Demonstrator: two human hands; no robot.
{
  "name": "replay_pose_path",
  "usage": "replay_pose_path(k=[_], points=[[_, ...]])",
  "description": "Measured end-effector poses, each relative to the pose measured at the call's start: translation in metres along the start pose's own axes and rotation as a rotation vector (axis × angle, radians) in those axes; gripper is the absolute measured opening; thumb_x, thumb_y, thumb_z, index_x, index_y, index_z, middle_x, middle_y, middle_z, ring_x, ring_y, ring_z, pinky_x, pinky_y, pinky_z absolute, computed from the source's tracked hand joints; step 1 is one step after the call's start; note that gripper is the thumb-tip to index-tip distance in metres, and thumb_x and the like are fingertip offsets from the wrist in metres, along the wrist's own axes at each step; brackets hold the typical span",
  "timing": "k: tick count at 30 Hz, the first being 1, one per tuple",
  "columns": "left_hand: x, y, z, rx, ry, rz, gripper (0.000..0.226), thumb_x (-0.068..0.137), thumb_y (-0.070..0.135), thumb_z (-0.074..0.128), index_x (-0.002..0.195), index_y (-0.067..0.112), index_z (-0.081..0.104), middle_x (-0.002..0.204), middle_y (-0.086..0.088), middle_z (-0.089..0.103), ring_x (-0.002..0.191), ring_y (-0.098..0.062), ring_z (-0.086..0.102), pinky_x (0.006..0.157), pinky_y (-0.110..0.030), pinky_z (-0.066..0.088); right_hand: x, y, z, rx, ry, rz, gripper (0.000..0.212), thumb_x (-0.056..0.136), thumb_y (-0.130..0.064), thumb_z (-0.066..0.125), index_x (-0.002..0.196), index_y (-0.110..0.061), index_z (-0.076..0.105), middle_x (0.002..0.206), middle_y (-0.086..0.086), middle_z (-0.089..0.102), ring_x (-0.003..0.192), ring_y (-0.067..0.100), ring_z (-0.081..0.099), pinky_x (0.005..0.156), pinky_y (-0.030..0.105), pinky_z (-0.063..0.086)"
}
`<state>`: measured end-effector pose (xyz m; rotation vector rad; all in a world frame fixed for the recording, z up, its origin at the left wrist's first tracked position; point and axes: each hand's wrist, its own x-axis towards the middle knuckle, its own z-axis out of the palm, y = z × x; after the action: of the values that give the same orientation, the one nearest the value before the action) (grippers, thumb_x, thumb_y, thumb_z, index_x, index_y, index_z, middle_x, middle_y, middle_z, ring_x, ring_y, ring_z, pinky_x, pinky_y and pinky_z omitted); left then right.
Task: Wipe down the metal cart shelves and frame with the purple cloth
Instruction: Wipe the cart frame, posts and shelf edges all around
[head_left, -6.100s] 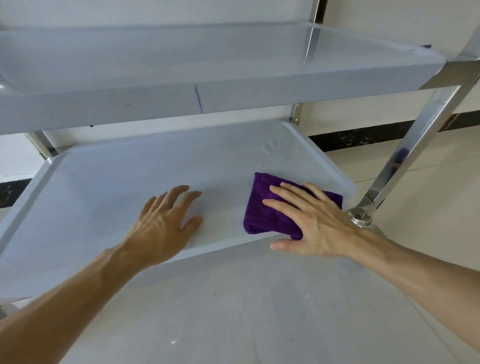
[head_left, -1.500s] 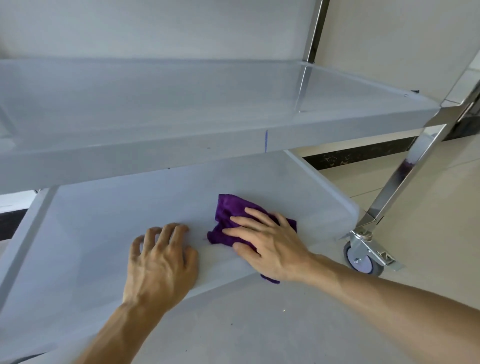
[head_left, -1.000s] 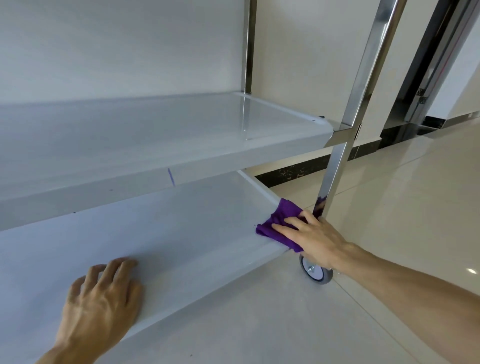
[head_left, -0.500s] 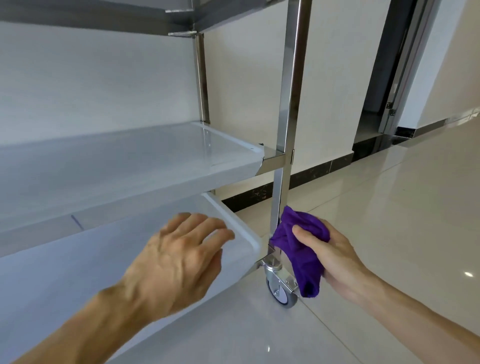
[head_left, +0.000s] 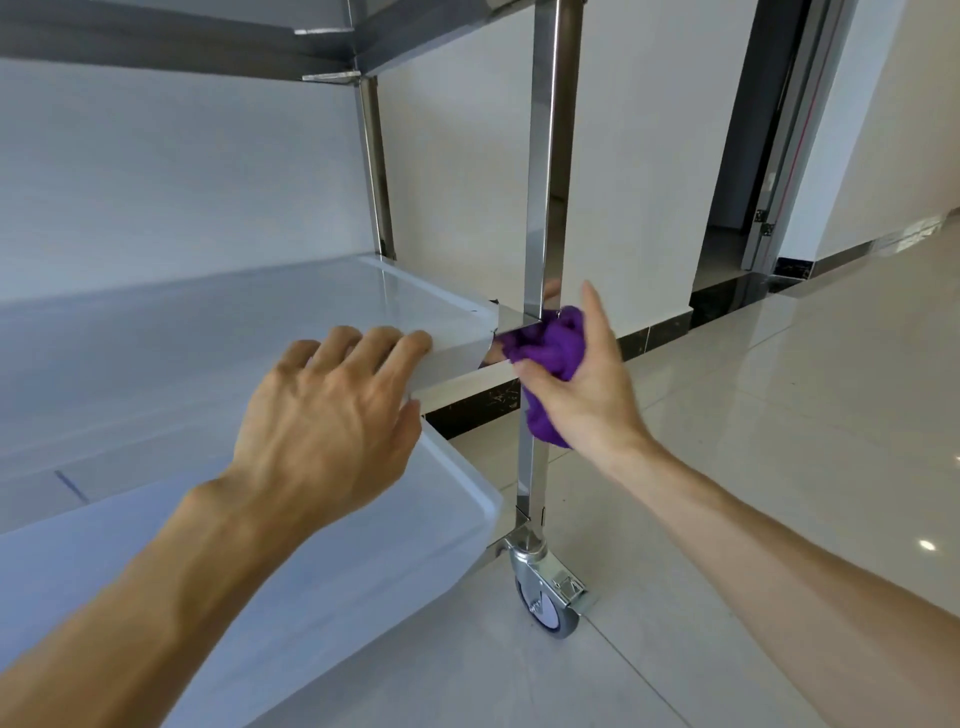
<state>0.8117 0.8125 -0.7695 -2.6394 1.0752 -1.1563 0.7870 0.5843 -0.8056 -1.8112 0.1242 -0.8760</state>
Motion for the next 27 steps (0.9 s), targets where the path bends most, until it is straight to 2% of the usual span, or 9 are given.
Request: replay_pose_path(k=[2,4,7,9,15,19,21,24,27], points=[[-0.003,0.0,0.01,0.071,0.059,0.018,0.04,0.09,0.019,0.054,0.129,0.011,0.056,0.113,-0.007,0.066,0.094,-0.034,0.063,0.073,-0.045,0.05,0.012,0.004,0.017,-0.035,-0.002,-0.032,0.069,0.077,-0.001,0.079,0.135,-0.017,0.043,0.13,0.011,0.057,0.119,0.022,0.059,0.103,0.037,0.049],[-0.003,0.0,0.016,0.097,0.133,-0.004,0.034,0.091,0.018,0.052,0.124,0.012,0.059,0.105,-0.006,0.067,0.086,-0.032,0.063,0.066,-0.042,0.047,0.02,0.012,0.027,-0.079,0.076,-0.056,0.058,0.076,-0.001,0.078,0.125,-0.015,0.049,0.126,0.007,0.057,0.116,0.021,0.058,0.094,0.036,0.054],[-0.002,0.002,0.024,0.139,0.188,-0.004,0.031,0.093,0.02,0.048,0.121,0.013,0.058,0.101,-0.005,0.066,0.081,-0.031,0.061,0.064,-0.041,0.044,0.017,0.028,0.038,-0.189,0.219,-0.083,0.055,0.076,-0.007,0.079,0.121,-0.019,0.051,0.12,-0.003,0.052,0.11,0.012,0.053,0.079,0.008,0.048],[-0.002,0.002,0.027,0.158,0.203,0.0,0.031,0.094,0.02,0.046,0.122,0.014,0.057,0.102,-0.005,0.065,0.08,-0.03,0.06,0.063,-0.04,0.042,0.008,0.042,0.044,-0.169,0.247,-0.044,0.054,0.077,-0.01,0.08,0.121,-0.022,0.05,0.118,-0.006,0.05,0.104,0.01,0.054,0.071,0.004,0.042],[-0.004,0.001,0.026,0.158,0.185,-0.016,0.034,0.093,0.021,0.047,0.125,0.014,0.055,0.102,-0.005,0.064,0.08,-0.03,0.059,0.061,-0.038,0.039,-0.041,0.098,0.037,-0.045,-0.029,0.338,0.059,0.078,-0.009,0.081,0.117,-0.039,0.048,0.113,-0.013,0.063,0.098,0.006,0.064,0.069,0.018,0.054],[-0.005,0.0,0.024,0.151,0.161,-0.007,0.037,0.091,0.021,0.047,0.127,0.014,0.053,0.102,-0.004,0.063,0.082,-0.029,0.059,0.064,-0.039,0.042,-0.063,0.119,0.035,-0.114,-0.132,0.508,0.068,0.077,-0.006,0.083,0.122,-0.038,0.044,0.113,-0.008,0.06,0.083,0.008,0.065,0.052,0.01,0.046],[-0.005,0.0,0.025,0.152,0.156,-0.003,0.037,0.091,0.021,0.047,0.127,0.015,0.051,0.101,-0.003,0.061,0.081,-0.028,0.057,0.064,-0.039,0.042,-0.055,0.111,0.036,-0.072,-0.093,0.478,0.062,0.078,-0.008,0.082,0.114,-0.042,0.045,0.104,-0.012,0.062,0.075,0.007,0.067,0.049,0.01,0.048],[-0.003,0.001,0.028,0.159,0.169,-0.003,0.036,0.091,0.021,0.047,0.126,0.015,0.051,0.097,-0.003,0.059,0.077,-0.027,0.055,0.06,-0.038,0.039,-0.027,0.081,0.032,-0.085,0.013,0.318,0.055,0.077,-0.015,0.083,0.111,-0.042,0.05,0.097,-0.02,0.062,0.085,0.004,0.065,0.064,0.016,0.053],[-0.002,0.001,0.03,0.192,0.185,-0.011,0.033,0.092,0.021,0.045,0.124,0.015,0.051,0.093,-0.003,0.057,0.075,-0.027,0.054,0.058,-0.036,0.034,0.011,0.044,0.025,-0.087,0.116,0.151,0.053,0.073,-0.022,0.083,0.116,-0.034,0.055,0.094,-0.021,0.064,0.082,-0.005,0.063,0.06,0.006,0.047]])
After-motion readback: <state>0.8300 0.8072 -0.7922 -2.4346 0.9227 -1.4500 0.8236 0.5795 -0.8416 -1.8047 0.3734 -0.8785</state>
